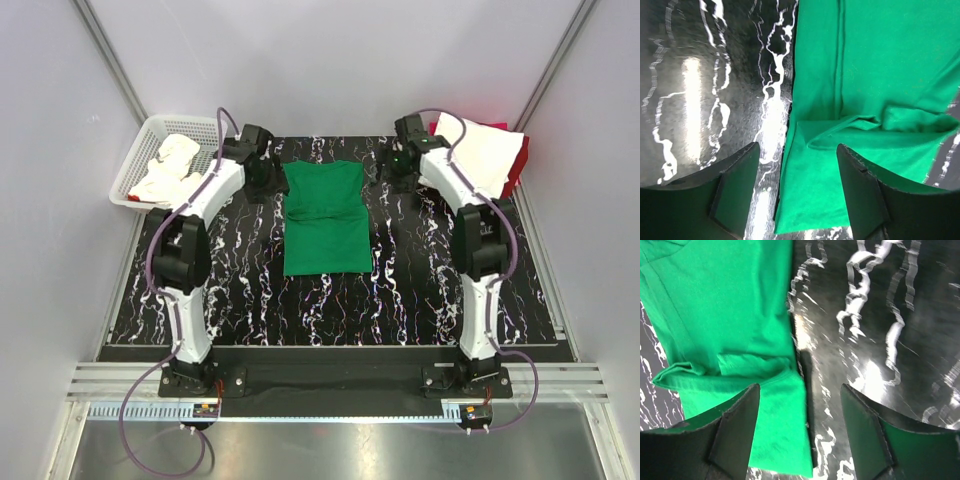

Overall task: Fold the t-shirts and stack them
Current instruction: Fold the tshirt

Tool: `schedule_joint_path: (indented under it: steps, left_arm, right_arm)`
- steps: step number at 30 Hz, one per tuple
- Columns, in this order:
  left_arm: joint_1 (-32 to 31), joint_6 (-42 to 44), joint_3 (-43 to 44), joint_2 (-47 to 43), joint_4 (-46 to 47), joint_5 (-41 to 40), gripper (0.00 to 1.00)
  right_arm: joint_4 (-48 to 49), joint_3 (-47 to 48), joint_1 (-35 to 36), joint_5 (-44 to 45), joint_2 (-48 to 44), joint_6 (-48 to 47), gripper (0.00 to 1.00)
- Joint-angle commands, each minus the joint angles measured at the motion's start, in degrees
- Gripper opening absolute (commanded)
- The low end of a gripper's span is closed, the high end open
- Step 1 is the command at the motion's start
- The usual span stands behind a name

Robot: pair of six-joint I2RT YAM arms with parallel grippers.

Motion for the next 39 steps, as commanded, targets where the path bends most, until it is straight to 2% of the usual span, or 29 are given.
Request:
schedule_joint_path:
  steps: [1, 2, 3, 7, 8, 11, 13, 19, 28, 32, 39]
  left_arm:
    - [-0.1, -0.2, -3.3, -9.3, 0.5, 1.0, 0.68]
    - [-0.1, -0.6, -8.7, -11.1, 1.6, 1.4, 0.68]
    - [-0.1, -1.0, -11.8, -14.7, 2.8, 2.6, 0.68]
    - [-0.4, -3.9, -29.3, -23.9, 13.6, 7.7, 0.68]
    - [-0.8, -4.4, -35.5, -26.9, 15.4, 9.1, 0.68]
    - [-2.6, -5.8, -45.5, -30.0, 22.1, 11.0, 0.68]
    - [-3.3, -6.0, -48.0, -30.5, 26.9, 12.8, 0.68]
    - [-4.0, -6.3, -39.2, -21.1, 26.3, 12.8, 0.64]
    - [-4.3, -4.2, -12.9, -1.3, 16.5, 9.1, 0.63]
    - [-4.1, -4.1, -4.3, 8.3, 13.5, 7.7, 0.62]
    - [-0.9, -5.0, 10.3, 12.2, 7.3, 5.0, 0.62]
  right_arm:
    - [1.5, -7.3, -0.5, -3.0, -10.7, -0.2, 0.73]
    - [3.3, -15.3, -0.5, -4.5, -15.2, 0.4, 0.73]
    - [7.1, -19.5, -0.5, -8.2, -17.4, 2.0, 0.73]
    - [18.5, -43.5, -0.4, -17.1, -28.2, 6.1, 0.73]
    - [20.3, -46.5, -0.4, -17.8, -29.3, 7.3, 0.73]
    - [25.8, -55.1, -0.1, -20.5, -31.5, 8.9, 0.73]
    - [28.3, -58.1, 0.8, -21.8, -31.0, 9.3, 0.72]
    - [31.6, -61.0, 1.6, -22.3, -29.9, 9.2, 0.69]
    - [39.6, -68.7, 1.7, -24.9, -29.3, 7.9, 0.68]
    - [43.5, -71.7, 1.6, -26.0, -29.9, 9.1, 0.67]
    - [49.7, -76.8, 1.6, -26.2, -33.7, 9.8, 0.67]
